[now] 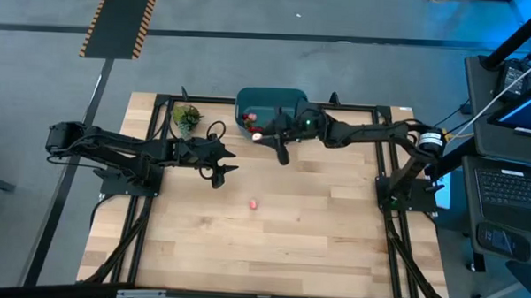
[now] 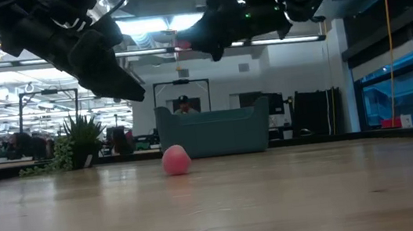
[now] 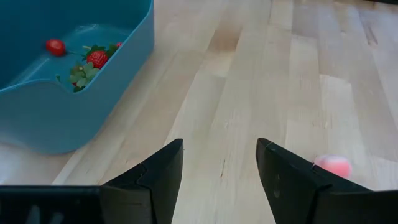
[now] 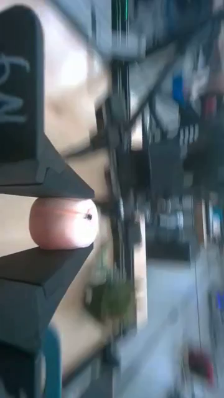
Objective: Pick and placing Produce into tupperware
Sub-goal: Put the pink peach into the blue bin
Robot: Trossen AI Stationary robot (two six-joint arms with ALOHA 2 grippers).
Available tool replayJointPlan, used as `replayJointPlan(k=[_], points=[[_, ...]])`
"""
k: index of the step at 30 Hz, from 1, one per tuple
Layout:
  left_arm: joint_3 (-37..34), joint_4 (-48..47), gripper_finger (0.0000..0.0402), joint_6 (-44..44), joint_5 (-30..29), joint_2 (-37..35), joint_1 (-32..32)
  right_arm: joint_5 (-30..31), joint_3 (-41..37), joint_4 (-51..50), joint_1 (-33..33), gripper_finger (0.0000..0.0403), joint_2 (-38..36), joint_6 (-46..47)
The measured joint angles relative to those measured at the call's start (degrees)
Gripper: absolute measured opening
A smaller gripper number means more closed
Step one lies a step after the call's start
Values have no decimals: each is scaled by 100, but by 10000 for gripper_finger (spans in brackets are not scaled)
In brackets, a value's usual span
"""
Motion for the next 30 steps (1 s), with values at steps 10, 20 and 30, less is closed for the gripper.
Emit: replayJointPlan(k=[10, 20, 30], points=[[0, -1, 196, 0, 0, 0, 0, -2058, 0, 229, -478, 102, 0, 338], [0, 1, 196, 0, 0, 0, 1, -1466, 516, 29, -658, 102, 2, 705], [0, 4, 196, 0, -48, 0, 0, 261, 2810, -4122, -755, 98, 240, -292]])
